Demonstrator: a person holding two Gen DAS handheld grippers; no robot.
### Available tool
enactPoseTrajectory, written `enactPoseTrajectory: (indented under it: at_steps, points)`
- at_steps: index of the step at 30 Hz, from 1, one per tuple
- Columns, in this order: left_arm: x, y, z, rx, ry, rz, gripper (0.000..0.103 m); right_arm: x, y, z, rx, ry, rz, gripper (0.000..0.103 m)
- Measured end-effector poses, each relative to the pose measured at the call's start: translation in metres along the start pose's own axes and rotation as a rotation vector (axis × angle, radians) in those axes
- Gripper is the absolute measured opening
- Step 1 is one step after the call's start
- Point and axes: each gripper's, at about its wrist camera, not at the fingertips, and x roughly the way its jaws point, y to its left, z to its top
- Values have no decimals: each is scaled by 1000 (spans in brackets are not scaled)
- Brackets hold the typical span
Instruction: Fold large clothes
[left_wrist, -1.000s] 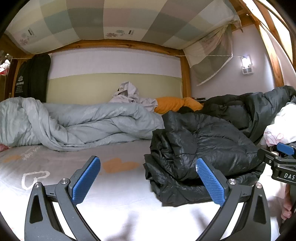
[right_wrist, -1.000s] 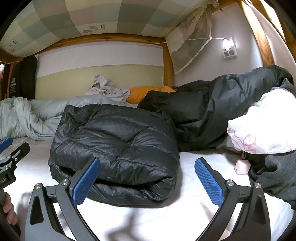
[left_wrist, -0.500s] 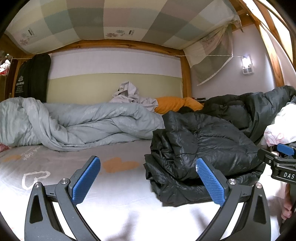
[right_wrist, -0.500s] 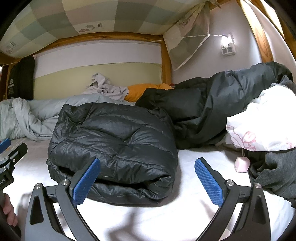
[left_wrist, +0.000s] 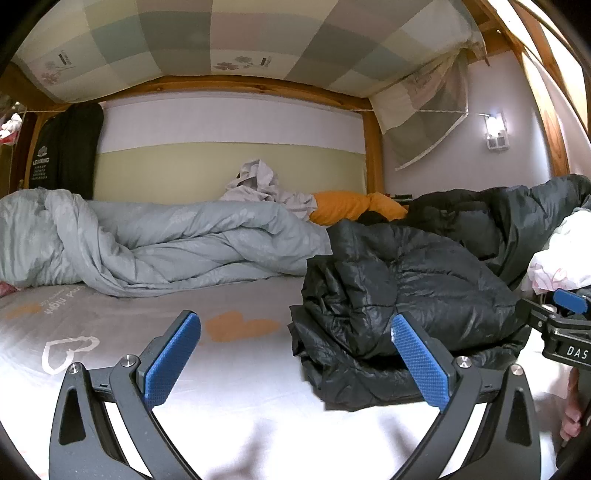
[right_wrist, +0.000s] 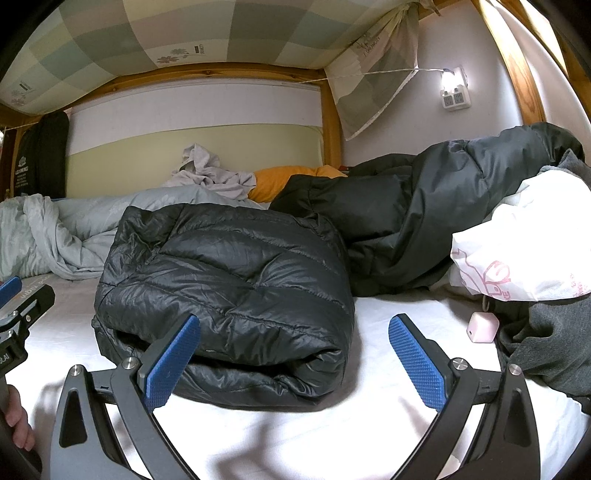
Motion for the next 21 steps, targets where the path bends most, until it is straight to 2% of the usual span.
enactPoseTrajectory:
  at_steps: [21]
  points:
    - [-1,2,0,6,-3,-1,103,0,0,0,-1,1,1,103]
